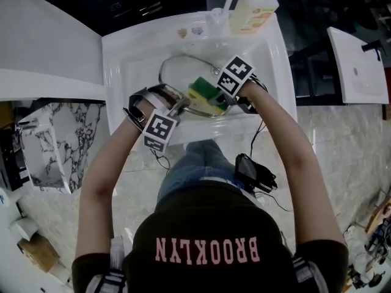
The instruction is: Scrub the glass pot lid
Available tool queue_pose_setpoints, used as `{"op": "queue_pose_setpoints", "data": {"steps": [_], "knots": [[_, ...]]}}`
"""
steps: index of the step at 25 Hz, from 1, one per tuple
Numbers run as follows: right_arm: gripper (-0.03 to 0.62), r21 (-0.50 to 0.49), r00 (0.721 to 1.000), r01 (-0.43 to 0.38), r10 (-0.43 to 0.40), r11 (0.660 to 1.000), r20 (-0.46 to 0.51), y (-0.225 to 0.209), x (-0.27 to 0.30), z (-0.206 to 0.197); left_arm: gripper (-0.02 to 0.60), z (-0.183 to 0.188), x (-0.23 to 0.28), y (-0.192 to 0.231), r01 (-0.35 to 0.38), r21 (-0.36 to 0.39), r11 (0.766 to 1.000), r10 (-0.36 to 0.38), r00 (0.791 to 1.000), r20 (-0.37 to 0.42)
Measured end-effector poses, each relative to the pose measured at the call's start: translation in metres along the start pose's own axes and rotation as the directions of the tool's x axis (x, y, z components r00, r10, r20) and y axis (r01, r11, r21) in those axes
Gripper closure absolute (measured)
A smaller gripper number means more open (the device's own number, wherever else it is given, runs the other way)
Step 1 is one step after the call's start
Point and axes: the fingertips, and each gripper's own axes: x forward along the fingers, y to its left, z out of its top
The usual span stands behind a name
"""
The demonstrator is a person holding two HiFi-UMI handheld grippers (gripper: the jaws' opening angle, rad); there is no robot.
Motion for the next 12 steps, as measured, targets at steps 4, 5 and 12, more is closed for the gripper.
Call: {"op": "queue_pose_setpoints", "data": {"steps": [4,5,12], "knots": [[0.319,0.049,1.0,0.025,-0.025,0.999,-0.001,-0.025,0.001,-0.008,0.549,0.0,0.0,0.0,0.003,-0.004,1.0,-0.003,1.0,0.0],[0.318,0.058,1.0,0.031,-0.031,0.998,0.004,-0.03,0.002,-0.009,0.549,0.0,0.0,0.0,0.005,-0.003,1.0,-0.005,1.0,0.0],[0.319,0.078,0.998,0.031,-0.034,0.996,0.049,-0.052,0.012,-0.01,0.549,-0.001,0.0,-0.001,0.016,0.0,1.0,-0.016,1.0,0.004]]}}
